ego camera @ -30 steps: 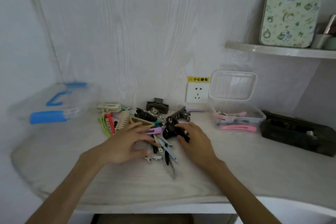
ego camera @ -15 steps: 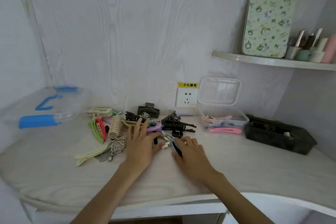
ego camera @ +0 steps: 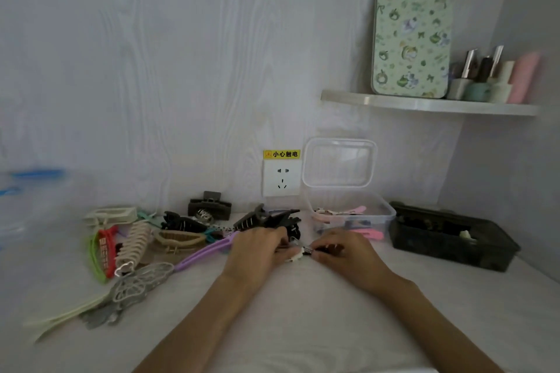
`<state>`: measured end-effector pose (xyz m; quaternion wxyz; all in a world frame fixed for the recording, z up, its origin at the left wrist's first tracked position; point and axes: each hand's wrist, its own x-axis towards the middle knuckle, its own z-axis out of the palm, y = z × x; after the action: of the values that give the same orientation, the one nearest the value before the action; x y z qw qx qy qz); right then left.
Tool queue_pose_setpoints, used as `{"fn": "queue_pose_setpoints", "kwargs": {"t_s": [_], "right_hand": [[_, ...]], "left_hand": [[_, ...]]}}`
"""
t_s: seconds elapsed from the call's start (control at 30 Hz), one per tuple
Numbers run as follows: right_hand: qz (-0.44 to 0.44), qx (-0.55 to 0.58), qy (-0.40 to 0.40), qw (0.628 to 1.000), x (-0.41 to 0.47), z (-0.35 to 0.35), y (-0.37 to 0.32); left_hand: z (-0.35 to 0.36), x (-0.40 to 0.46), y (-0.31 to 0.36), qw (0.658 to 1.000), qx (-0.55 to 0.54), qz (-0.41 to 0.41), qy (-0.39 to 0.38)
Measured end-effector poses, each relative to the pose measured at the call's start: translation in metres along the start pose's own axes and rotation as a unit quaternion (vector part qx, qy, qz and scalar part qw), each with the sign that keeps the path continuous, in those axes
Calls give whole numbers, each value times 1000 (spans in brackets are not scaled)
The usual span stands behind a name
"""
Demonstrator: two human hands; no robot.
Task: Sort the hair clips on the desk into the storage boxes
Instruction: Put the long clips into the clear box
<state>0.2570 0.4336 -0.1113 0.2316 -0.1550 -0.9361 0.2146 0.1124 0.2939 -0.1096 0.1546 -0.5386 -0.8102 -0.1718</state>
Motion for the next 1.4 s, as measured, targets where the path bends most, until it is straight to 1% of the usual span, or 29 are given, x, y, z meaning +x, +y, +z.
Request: {"fn": "queue_pose_setpoints", "kwargs": {"t_s": [0.07, 0.13, 0.2, 0.27, 0.33, 0.43, 0.47, 0.5, 0.53, 0.57, 0.6, 0.63, 0.67, 0.7, 0.73, 0.77, 0.83, 0.87, 0.9, 0.97, 1.0, 1.03, 1.07, 1.13, 1.2, 1.33, 1.37, 1.4], "right_hand": [[9, 36, 12, 999, 1, -1, 5], [18, 59, 24, 998, 3, -1, 9], [25, 64, 25, 997, 3, -3, 11], [38, 98, 36, 994, -1, -6, 6], [38, 149, 71, 985, -5, -11, 0], [26, 217, 107, 970, -5, -19, -7], [22, 235, 130, 963, -3, -20, -8], [19, 246, 171, 954, 0, -22, -7], [22, 228, 226, 947, 3, -25, -5], [21, 178, 286, 941, 7, -29, 0], [21, 104, 332, 937, 11, -33, 7], [21, 28, 355, 934, 16, -36, 14], [22, -42, 354, 934, 20, -39, 20], [22, -95, 335, 937, 23, -40, 26], [23, -125, 314, 941, 24, -39, 29], [22, -131, 305, 943, 23, -38, 29], [7, -87, 305, 948, 16, -39, 18], [-4, -54, 287, 956, 12, -40, 11], [-1, -30, 246, 969, 6, -39, 6], [46, -39, 102, 993, -1, -35, -5], [73, -64, 25, 995, -4, -31, -7], [86, -93, -31, 991, -5, -26, -8], [86, -113, -60, 988, -5, -21, -7], [68, -114, -54, 990, -2, -17, -6], [49, -98, -43, 993, 1, -18, -1], [9, -23, -85, 996, -1, -23, 6], [2, -8, -93, 996, -1, -24, 7], [-3, -3, -99, 995, -1, -25, 7]], "left_hand": [[1, 6, -8, 999, -40, 7, 5], [-3, 5, -19, 995, -88, 34, -33], [-7, -1, -29, 989, -107, 66, -72], [-8, -5, -35, 987, -126, 62, -85], [-5, -5, -38, 988, -130, 55, -67], [-2, -1, -39, 991, -108, 69, -38], [0, -1, -39, 991, -110, 72, -29], [2, -1, -40, 990, -117, 74, -20], [3, -1, -40, 989, -123, 75, -16], [3, -2, -39, 989, -123, 79, -13], [3, -2, -38, 990, -117, 84, -8], [3, -2, -38, 990, -108, 90, -1], [2, -3, -37, 990, -105, 96, 6], [1, -3, -37, 989, -105, 100, 11], [0, -3, -37, 989, -106, 101, 18], [-1, -3, -36, 989, -105, 102, 23], [-2, -3, -36, 989, -102, 97, 39], [-3, -3, -36, 989, -102, 88, 54], [-4, -3, -34, 990, -103, 74, 70], [-5, -4, -31, 985, -123, 41, 118], [-5, -4, -27, 978, -145, 26, 146], [-7, -3, -23, 970, -170, 15, 174], [-9, 1, -17, 962, -190, 9, 195], [-12, 18, -2, 955, -208, 17, 210], [-10, 41, 15, 958, -215, 35, 184], [9, 70, 40, 974, -193, 44, 106], [13, 70, 40, 976, -188, 40, 103], [12, 68, 38, 974, -192, 32, 117]]}}
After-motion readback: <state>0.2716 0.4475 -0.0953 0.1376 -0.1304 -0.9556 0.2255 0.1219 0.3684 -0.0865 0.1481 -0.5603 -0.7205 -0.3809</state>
